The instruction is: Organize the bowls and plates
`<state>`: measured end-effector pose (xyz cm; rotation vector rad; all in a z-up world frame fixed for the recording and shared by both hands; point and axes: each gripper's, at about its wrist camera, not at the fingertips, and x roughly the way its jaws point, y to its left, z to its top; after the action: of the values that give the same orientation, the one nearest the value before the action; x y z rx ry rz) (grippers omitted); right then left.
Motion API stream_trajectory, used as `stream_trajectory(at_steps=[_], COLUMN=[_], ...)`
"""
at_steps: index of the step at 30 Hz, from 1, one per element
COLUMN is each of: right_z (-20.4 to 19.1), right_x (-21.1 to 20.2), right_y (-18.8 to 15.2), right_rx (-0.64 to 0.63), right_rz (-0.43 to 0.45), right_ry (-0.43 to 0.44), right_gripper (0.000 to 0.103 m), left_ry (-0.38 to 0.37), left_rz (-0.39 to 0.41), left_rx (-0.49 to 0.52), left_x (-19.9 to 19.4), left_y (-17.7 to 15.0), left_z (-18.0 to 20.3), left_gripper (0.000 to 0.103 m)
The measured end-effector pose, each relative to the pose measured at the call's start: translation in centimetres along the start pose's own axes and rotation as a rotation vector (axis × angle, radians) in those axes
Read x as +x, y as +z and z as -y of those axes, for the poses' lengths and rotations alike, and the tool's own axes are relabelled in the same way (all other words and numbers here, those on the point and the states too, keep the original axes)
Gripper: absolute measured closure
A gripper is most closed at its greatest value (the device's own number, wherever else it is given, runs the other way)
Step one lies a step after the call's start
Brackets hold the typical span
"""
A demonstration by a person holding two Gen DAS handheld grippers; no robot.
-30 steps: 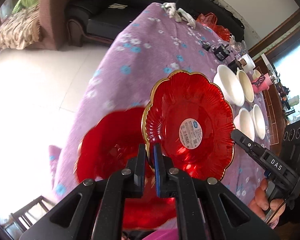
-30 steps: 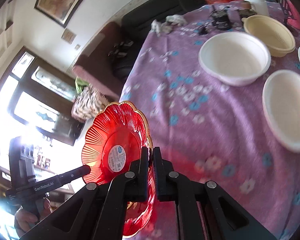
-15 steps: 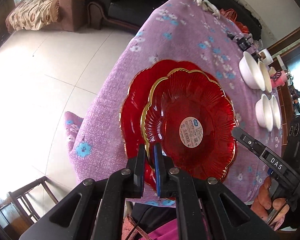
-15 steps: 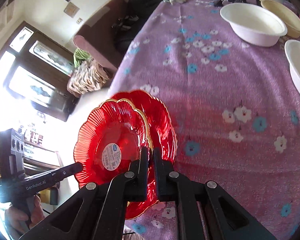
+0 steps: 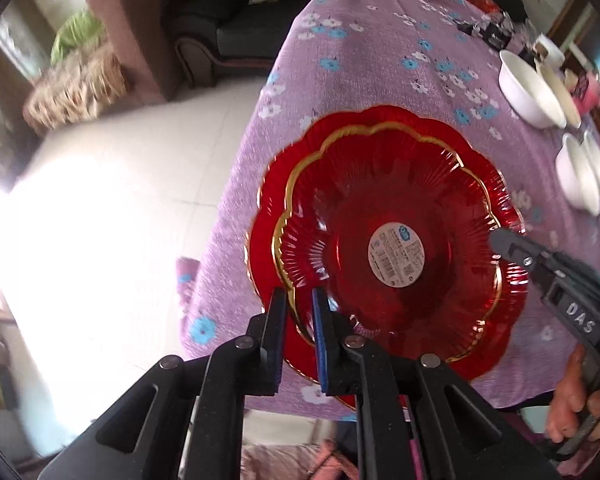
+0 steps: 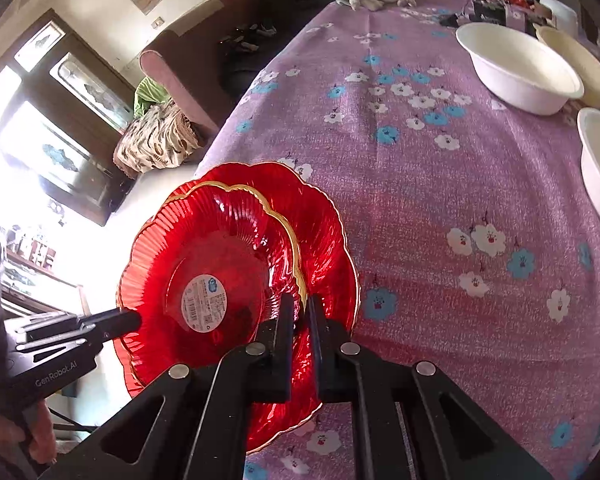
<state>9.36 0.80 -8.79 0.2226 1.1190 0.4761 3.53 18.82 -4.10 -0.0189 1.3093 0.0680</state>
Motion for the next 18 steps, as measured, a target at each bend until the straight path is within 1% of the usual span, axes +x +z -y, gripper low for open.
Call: stream_trajectory(at_steps=[1,2,3,4,5,6,9,11,12,13,14,15,16,17,18], right_z=[-0.2,-0.3,-0.5,-0.6,-0.5,-0.3,0.6,1.6,2.2,2.6,3.3,3.9,4.6,5.5,6.3], right_x=[-0.2,-0.5,-0.7,-1.0,-1.5,-1.9,-3.5,-4.4,-4.8,-5.1,-5.5,-5.9,-6.1,-6.4,-6.8], right_y=[0.0,0.0,0.1,0.1,0.1,0.1,0.1,0.0,-0.2,-0.3,-0.6,-0.9,-1.2,-1.5,-1.8], right_rx=[-0.021,-0.034,-0.049,-0.062,-0.066,-0.064,-0.059,-0.051,-0.050,-0.050,-0.049,-0.047,-0.040,-0.028,-0.020], right_rz=[0.015,0.028,0.042,0.059,0.080,0.097,0.161,0.195,0.217,0.235,0.262,0.280,0.297,0.315,0.328], right_ry=[-0.017,-0.028,-0.050,-0.060,-0.044,-0.028,0.016,0.061,0.073,0.075,0.073,0.068,0.061,0.054,0.050], right_gripper=[0.094,0.091,0.081,0.076,0.073,0.073,0.073,0.073,0.072,0.072,0.071,0.070,0.070,0.070,0.070], left_ry=[0.031,0.052,0.095,0.151,0.176,0.186,0.165,0.125,0.103,0.073,0.057,0.041,0.017,-0.006,-0.049], left_rz=[0.016,0.028,0.047,0.082,0.110,0.131,0.181,0.250,0.282,0.332,0.370,0.412,0.462,0.485,0.500], left_rx=[0.021,0.033,0.047,0.068,0.080,0.083,0.057,0.049,0.048,0.047,0.049,0.055,0.066,0.075,0.087], left_x=[-0.3,-0.6,-0.9,-1.6,-2.1,-2.7,-4.4,-6.4,-7.2,-8.4,-9.2,-9.8,-10.4,-10.6,-10.8], left_y=[0.0,0.0,0.0,0.1,0.1,0.0,-0.1,-0.4,-0.7,-1.2,-1.6,-2.0,-2.5,-2.7,-2.9], left_z=[0.3,0.5,0.7,1.0,1.1,1.0,0.8,1.4,1.9,2.8,3.7,4.7,6.3,7.4,8.9], left_gripper=[0.088,0.085,0.075,0.066,0.064,0.063,0.063,0.062,0.057,0.047,0.041,0.030,0.027,0.027,0.027])
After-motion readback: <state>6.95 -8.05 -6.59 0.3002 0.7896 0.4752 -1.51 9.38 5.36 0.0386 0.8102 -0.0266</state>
